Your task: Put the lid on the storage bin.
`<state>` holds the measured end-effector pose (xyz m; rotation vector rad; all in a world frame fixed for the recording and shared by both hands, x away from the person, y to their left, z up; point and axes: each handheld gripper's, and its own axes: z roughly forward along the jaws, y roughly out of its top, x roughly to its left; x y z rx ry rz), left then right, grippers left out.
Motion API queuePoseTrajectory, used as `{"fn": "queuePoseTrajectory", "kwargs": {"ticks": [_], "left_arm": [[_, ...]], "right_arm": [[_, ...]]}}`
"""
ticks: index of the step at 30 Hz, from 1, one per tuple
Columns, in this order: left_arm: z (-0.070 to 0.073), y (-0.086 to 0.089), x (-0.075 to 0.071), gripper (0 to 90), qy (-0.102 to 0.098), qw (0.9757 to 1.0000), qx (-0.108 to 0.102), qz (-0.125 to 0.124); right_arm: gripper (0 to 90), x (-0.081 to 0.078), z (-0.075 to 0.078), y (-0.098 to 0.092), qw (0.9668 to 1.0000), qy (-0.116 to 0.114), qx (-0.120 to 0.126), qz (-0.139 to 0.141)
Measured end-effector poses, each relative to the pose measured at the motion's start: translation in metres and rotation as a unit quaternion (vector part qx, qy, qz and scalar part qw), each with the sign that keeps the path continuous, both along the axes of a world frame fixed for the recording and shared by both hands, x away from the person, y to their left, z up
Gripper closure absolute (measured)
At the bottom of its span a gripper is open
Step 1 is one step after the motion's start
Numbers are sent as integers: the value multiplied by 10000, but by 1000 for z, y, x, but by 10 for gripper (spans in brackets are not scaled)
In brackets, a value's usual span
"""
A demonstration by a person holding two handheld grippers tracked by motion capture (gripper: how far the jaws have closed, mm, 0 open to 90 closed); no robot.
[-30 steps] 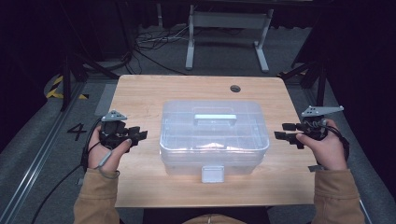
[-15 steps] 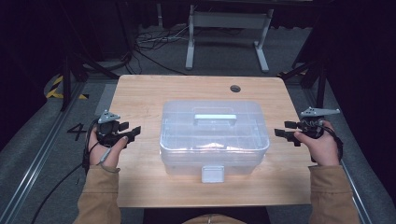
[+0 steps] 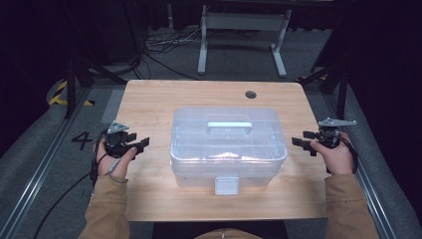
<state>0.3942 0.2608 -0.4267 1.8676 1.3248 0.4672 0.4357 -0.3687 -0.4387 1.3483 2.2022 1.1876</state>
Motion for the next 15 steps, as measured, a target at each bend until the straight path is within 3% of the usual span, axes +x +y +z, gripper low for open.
{"fn": "queuePoseTrajectory", "kwargs": {"ticks": [15], "left_arm": [[-23, -1, 8, 427, 273, 9995, 131, -130]], "right_arm": [[322, 10, -27, -1, 9995, 72, -271, -109]]}}
